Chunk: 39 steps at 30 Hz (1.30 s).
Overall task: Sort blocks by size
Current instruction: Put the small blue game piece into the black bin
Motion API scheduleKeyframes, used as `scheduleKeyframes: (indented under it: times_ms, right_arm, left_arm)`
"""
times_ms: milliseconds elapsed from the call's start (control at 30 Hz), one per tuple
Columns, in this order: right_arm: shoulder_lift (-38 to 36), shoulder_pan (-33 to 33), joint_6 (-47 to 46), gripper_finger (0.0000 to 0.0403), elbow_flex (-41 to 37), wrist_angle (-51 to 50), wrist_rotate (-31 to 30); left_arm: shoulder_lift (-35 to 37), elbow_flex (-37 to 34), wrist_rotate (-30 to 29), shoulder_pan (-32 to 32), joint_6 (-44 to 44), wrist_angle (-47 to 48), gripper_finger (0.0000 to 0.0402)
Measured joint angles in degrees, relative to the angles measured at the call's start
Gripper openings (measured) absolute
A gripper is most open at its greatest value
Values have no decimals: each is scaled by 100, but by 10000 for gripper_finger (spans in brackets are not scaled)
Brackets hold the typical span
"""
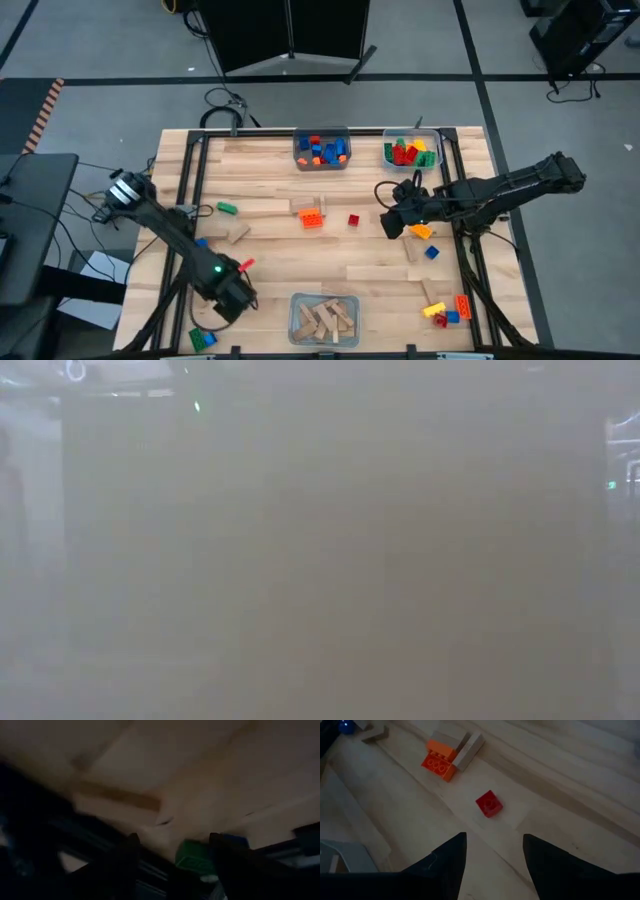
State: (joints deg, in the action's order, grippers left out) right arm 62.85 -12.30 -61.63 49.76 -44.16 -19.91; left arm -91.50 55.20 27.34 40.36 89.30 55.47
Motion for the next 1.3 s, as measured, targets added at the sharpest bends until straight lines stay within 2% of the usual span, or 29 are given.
scheduleKeyframes:
  times_ms: [100,167,333,1000,1300]
  right_arm:
    - [0,-2,2,209,0,0,-59]
    - [0,-2,0,209,0,2,-134]
    - [0,-2,2,209,0,21,-166]
    - [0,-2,4,208,0,214,-165]
    - [0,-2,4,208,0,212,-165]
  left_arm:
    - [-354,0,156,2,-237,-549,252]
    - [-505,0,276,0,-221,-1237,253]
    - [-687,1,392,54,251,-2400,250]
    - [-835,0,1010,551,884,-2320,250]
    - [-835,0,935,784,1329,-2761,250]
